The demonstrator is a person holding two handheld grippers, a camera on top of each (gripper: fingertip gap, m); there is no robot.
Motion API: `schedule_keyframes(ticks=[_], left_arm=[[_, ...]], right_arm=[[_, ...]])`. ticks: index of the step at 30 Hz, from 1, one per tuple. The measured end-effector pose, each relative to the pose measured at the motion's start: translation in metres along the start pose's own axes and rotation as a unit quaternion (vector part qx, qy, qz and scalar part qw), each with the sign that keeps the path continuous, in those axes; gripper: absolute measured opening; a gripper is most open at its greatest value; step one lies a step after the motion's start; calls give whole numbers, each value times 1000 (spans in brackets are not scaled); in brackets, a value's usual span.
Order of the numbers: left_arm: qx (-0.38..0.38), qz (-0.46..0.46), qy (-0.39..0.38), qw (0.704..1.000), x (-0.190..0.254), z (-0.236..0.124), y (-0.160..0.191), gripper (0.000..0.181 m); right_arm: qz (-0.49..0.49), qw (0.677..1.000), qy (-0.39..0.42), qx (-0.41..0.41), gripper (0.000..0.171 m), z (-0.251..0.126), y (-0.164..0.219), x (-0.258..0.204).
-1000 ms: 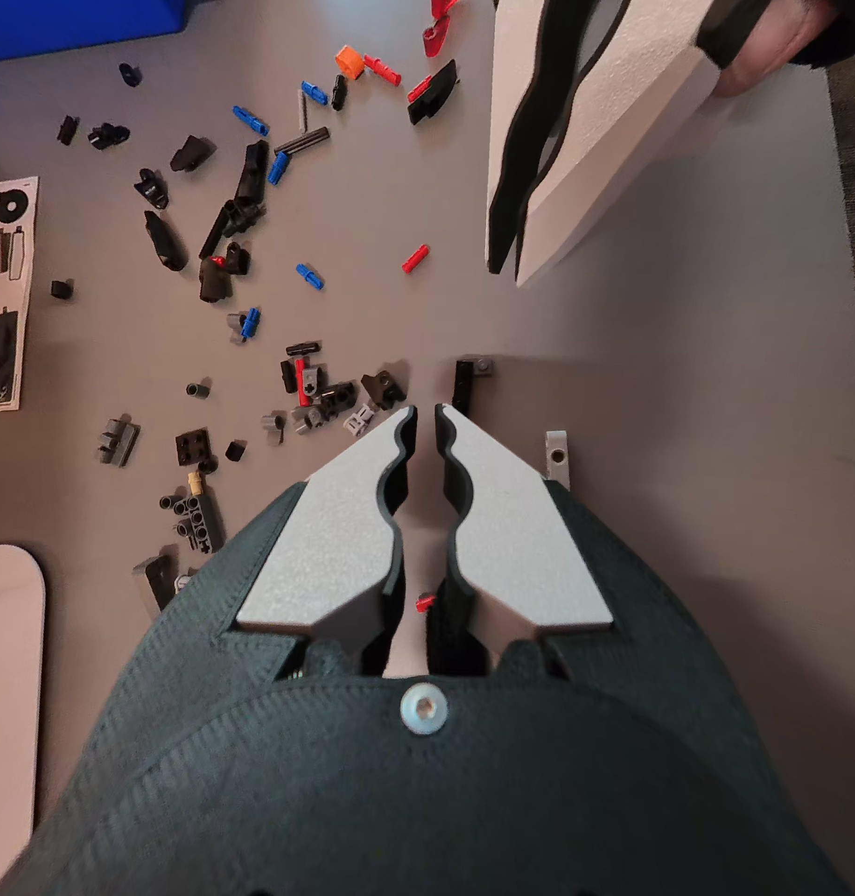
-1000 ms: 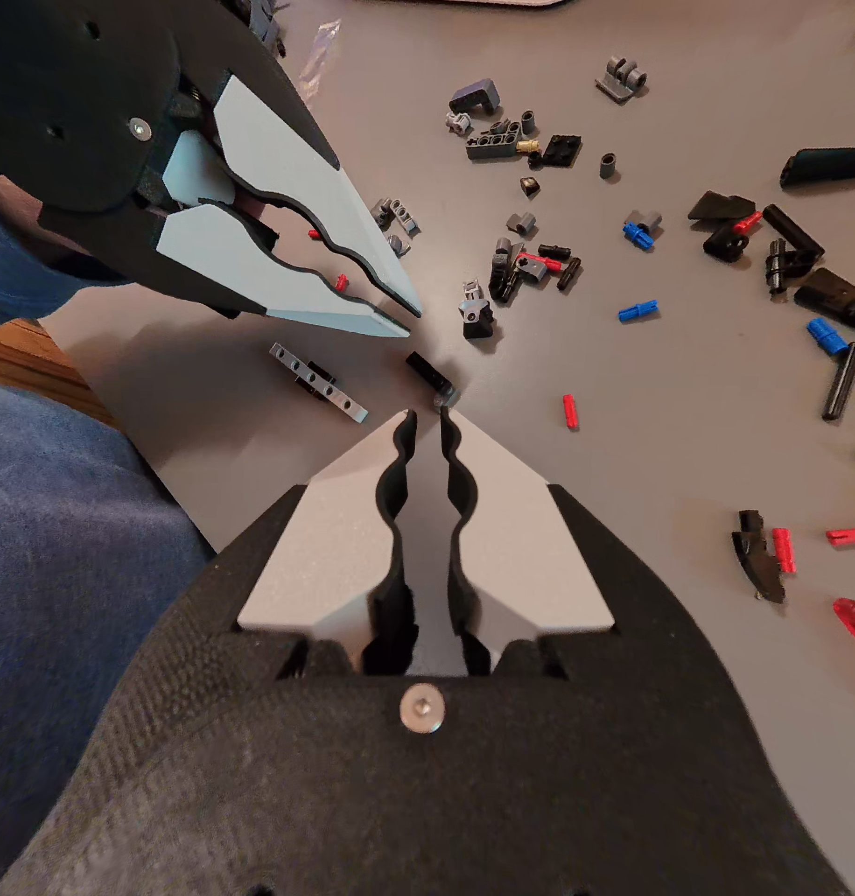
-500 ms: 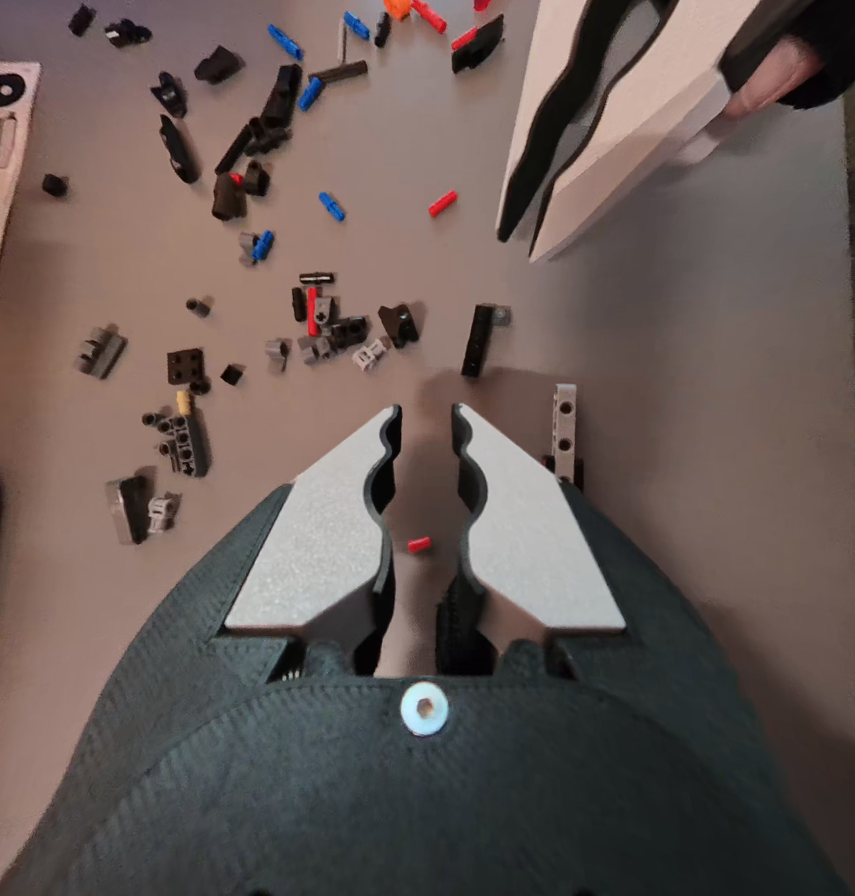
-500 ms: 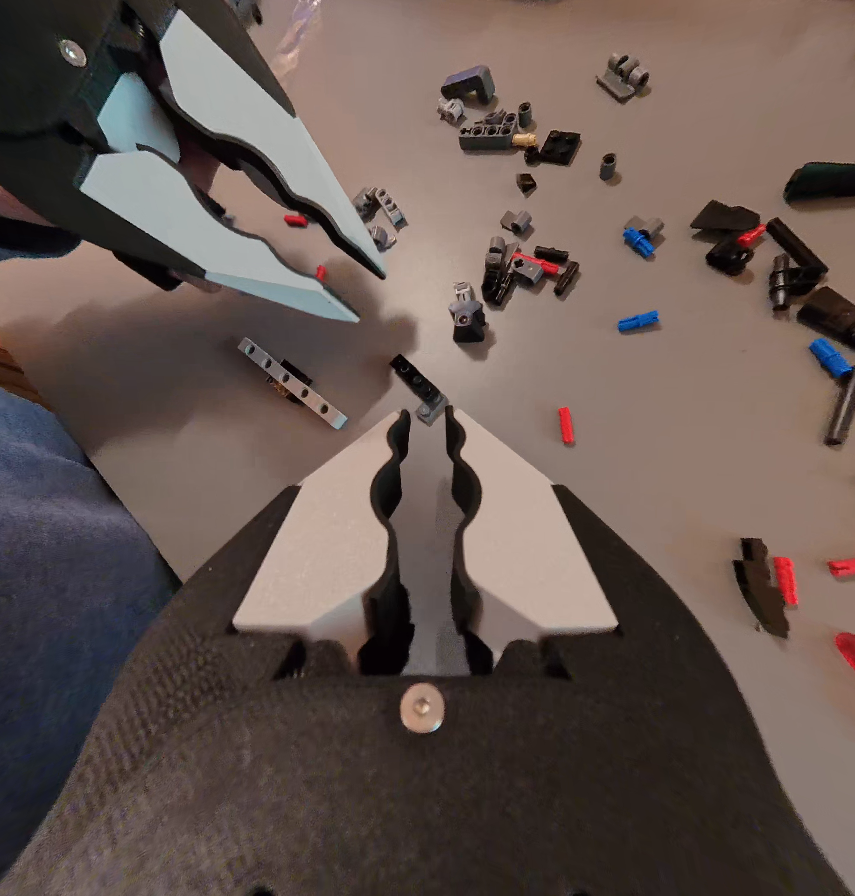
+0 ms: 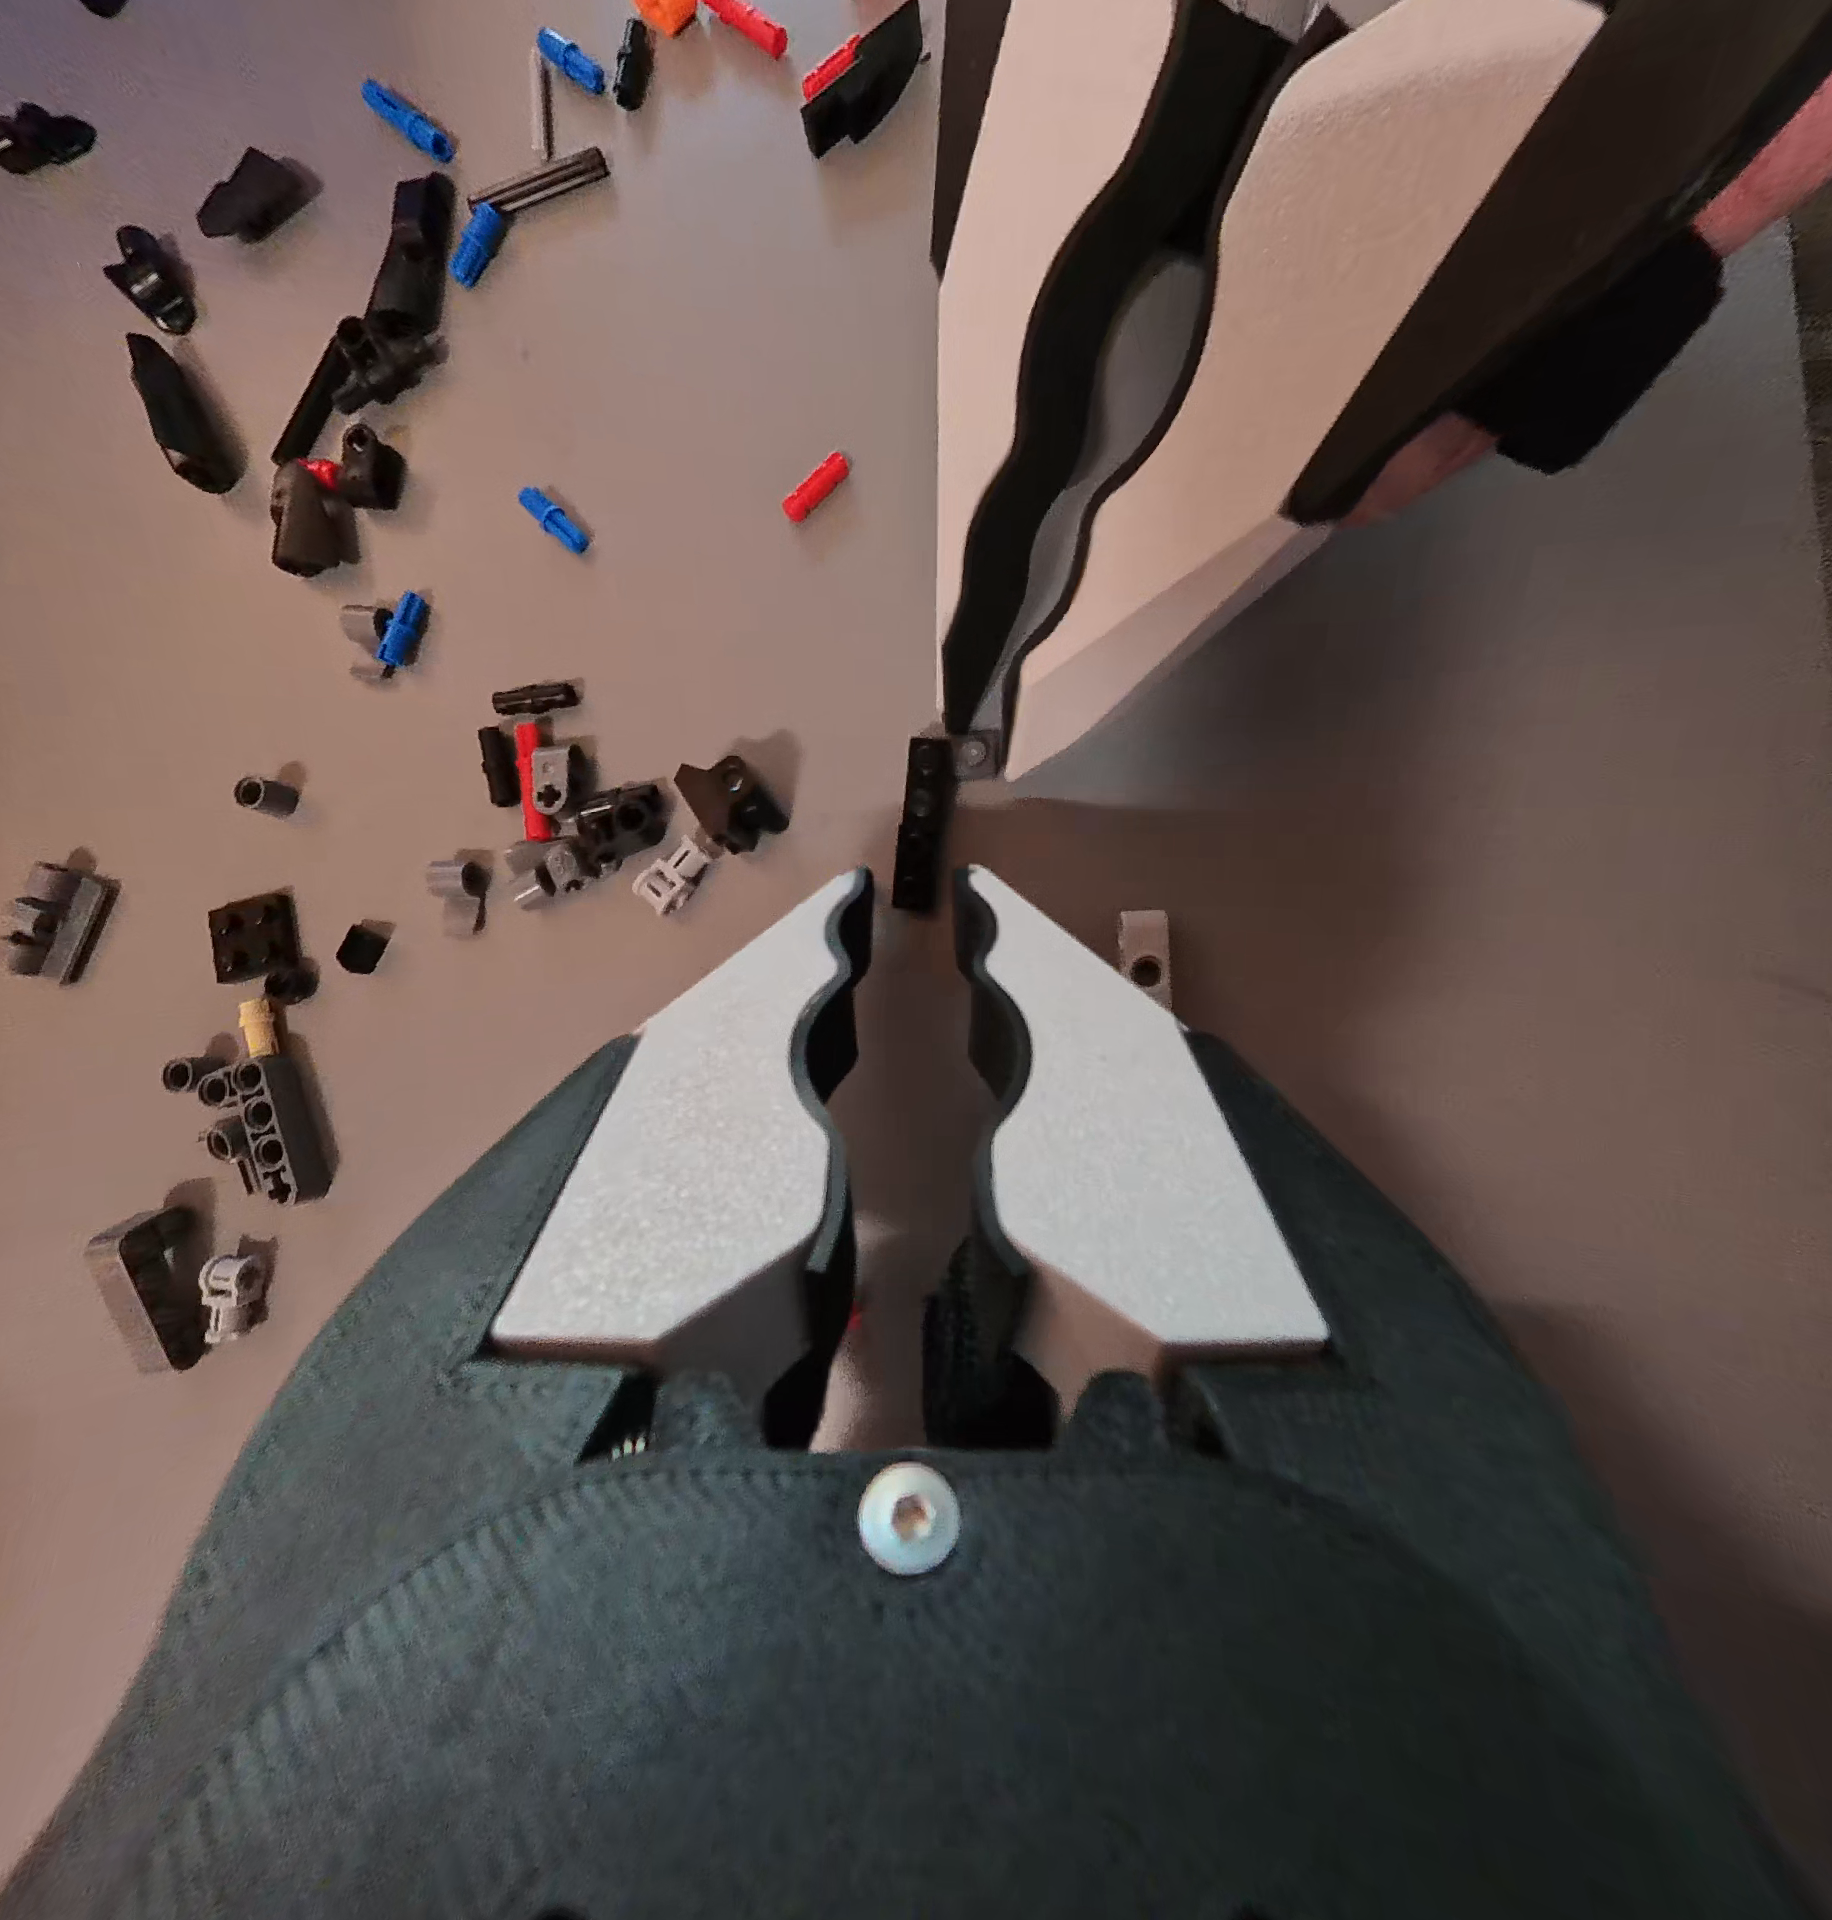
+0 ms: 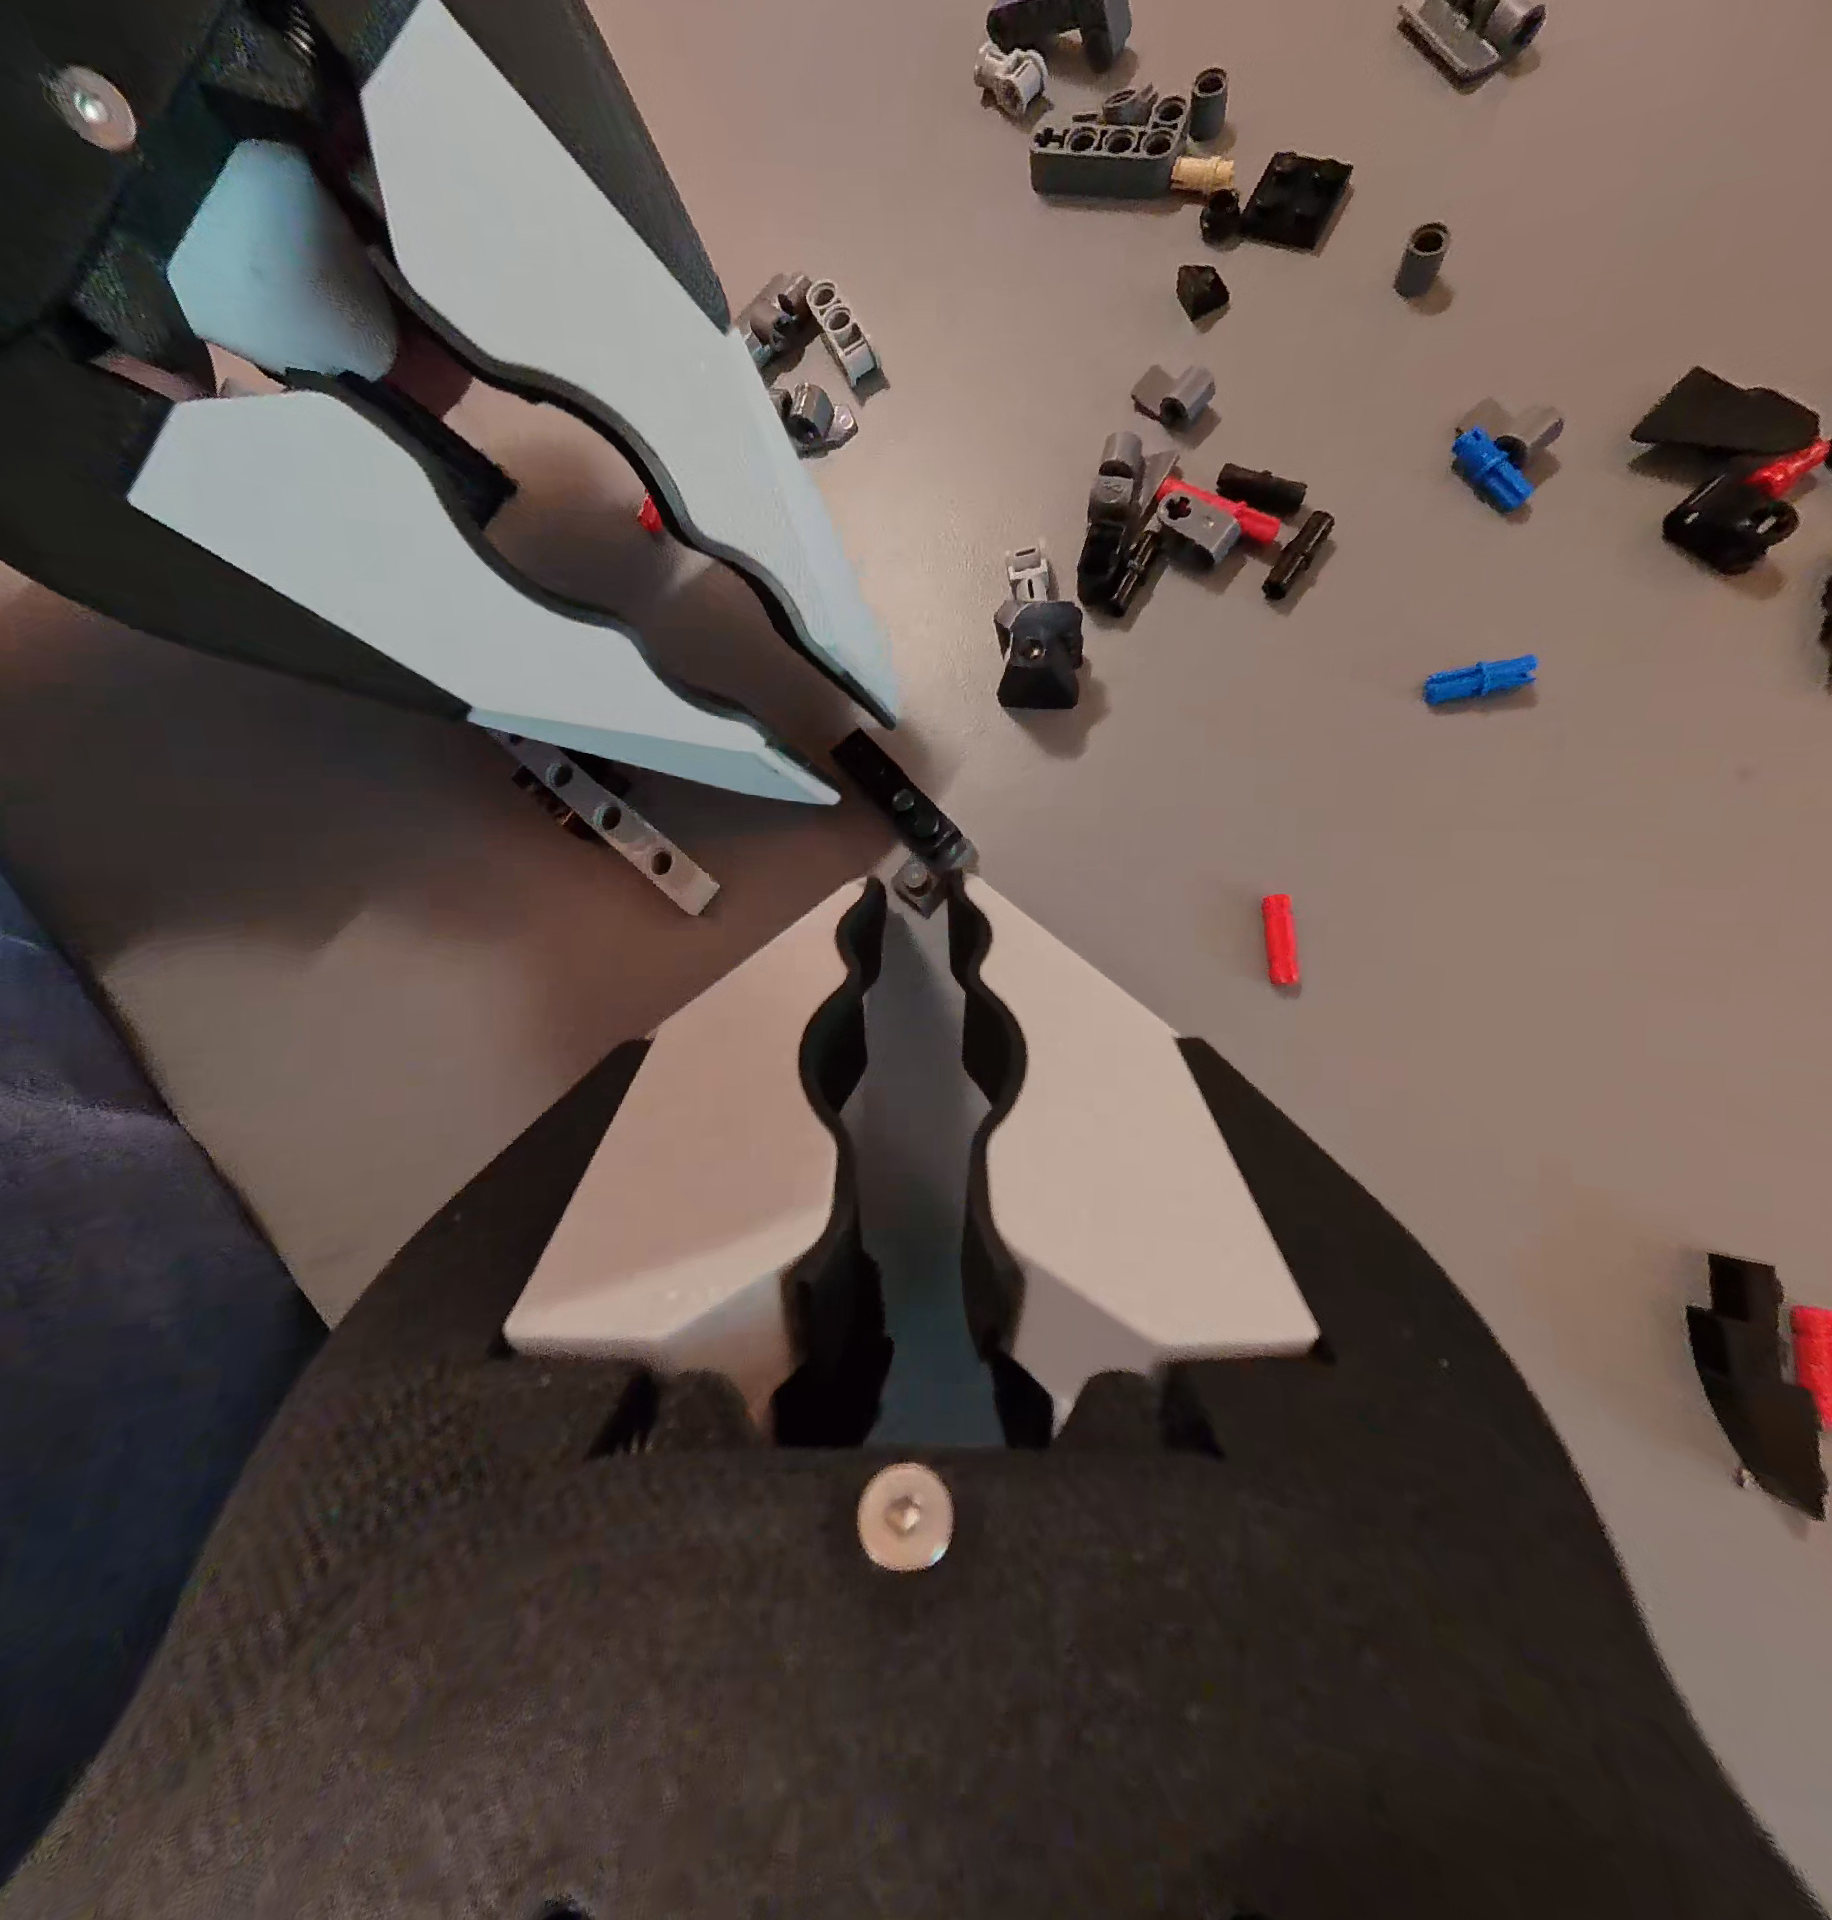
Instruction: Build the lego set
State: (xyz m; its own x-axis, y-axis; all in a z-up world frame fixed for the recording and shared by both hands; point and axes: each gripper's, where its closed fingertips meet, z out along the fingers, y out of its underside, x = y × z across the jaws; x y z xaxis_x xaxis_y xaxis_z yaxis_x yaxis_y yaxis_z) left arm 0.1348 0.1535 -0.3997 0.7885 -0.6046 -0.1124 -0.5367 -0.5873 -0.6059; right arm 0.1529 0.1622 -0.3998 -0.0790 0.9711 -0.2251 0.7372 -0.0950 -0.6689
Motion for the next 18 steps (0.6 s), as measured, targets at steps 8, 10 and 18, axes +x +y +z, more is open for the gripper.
schedule_keyframes(ticks=[8, 10, 18], left_arm=[[-12, 14, 3, 1000, -2, 2, 2, 7], [-16, 19, 5, 1000, -1, 2, 2, 7], [-29, 27, 9, 999, -1, 2, 2, 7]], right_arm=[[5, 1000, -8, 4, 10, 2, -2, 0], [6, 1000, -8, 3, 12, 1, -2, 0], [13, 1000, -14, 12, 12, -1, -4, 1]])
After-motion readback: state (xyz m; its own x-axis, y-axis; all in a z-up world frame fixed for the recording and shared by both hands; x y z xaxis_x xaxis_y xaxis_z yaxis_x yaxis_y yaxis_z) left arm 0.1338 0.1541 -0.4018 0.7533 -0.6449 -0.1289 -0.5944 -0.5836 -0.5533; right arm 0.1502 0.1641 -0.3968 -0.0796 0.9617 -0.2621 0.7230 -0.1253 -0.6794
